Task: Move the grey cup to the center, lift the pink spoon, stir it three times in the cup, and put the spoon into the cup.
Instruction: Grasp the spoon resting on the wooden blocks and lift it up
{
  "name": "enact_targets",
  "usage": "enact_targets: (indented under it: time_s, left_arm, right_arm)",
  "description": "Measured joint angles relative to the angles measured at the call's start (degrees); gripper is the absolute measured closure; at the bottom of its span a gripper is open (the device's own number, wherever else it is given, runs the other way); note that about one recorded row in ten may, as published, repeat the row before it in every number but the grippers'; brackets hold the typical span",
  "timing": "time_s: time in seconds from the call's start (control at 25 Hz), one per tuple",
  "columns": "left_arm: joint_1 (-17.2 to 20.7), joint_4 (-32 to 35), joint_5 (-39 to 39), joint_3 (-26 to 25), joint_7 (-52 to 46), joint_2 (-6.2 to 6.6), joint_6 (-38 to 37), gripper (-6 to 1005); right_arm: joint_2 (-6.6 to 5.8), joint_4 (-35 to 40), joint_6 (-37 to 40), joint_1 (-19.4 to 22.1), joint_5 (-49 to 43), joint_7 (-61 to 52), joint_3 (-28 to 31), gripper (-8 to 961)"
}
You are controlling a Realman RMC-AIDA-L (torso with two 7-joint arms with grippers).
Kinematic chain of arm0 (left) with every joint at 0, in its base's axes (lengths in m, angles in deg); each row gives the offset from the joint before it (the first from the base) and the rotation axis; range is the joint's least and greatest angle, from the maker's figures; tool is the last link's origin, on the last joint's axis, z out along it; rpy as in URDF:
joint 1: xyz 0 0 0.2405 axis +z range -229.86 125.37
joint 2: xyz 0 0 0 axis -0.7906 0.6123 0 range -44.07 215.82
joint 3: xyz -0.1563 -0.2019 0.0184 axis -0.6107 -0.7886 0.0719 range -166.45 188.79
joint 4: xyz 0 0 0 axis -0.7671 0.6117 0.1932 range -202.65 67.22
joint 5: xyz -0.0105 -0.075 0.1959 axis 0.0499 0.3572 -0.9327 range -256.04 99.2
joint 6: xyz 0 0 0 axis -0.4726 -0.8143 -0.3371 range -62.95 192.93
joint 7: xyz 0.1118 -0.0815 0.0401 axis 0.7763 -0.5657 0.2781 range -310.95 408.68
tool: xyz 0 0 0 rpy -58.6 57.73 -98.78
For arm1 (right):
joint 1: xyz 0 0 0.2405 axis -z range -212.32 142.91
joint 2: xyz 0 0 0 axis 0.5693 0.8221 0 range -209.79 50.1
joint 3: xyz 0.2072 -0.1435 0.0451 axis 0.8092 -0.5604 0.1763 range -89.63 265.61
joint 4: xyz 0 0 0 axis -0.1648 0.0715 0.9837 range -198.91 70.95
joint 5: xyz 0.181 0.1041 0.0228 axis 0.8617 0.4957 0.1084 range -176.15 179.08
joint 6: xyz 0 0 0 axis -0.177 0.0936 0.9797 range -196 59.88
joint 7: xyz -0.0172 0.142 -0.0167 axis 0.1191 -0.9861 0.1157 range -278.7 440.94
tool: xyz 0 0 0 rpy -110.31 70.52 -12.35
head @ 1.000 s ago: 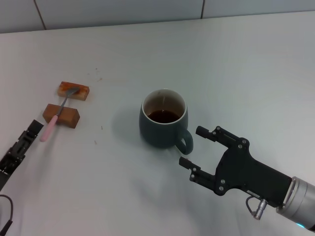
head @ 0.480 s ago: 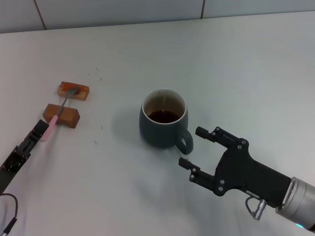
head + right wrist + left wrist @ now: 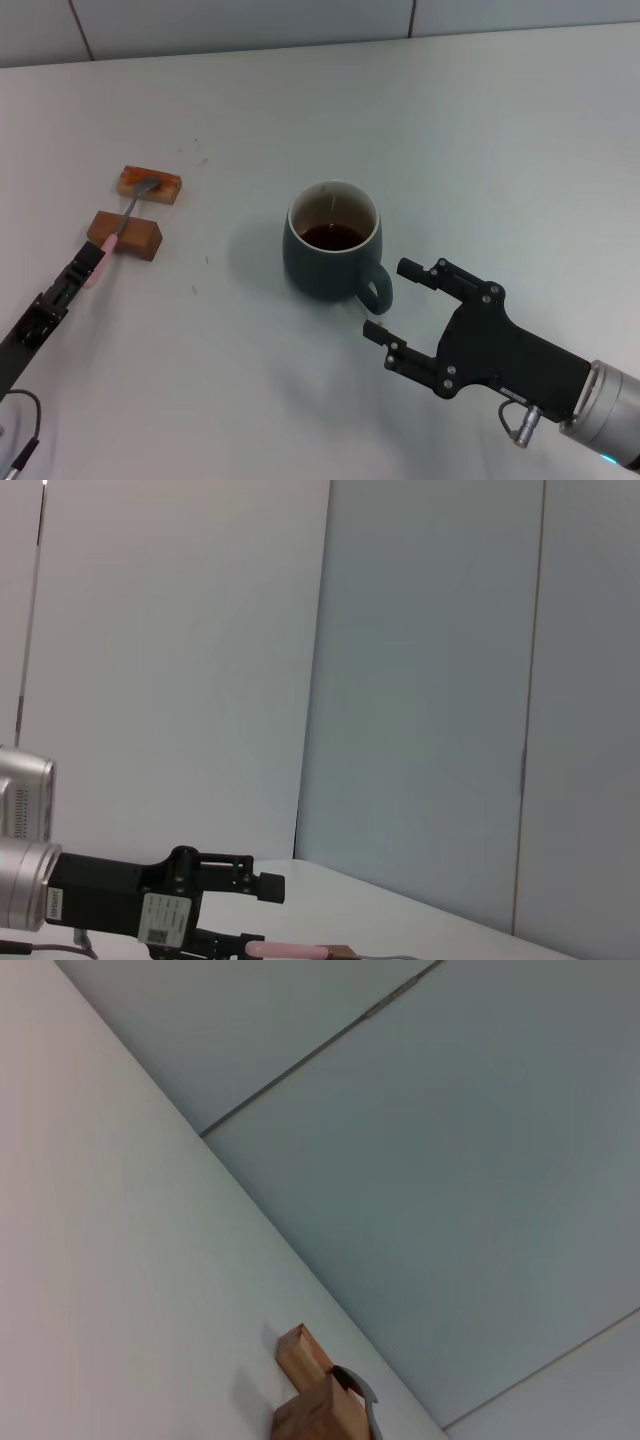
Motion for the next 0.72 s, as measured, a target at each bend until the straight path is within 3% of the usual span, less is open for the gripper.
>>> enact_targets:
  time_s: [0.72]
  left_arm:
    - [-1.2, -0.1, 0.0, 0.7, -1.4, -0.1, 1.3, 204]
  right_arm:
    - [0.0, 0.1, 0.0, 0.0, 0.0, 0.0, 0.0, 238]
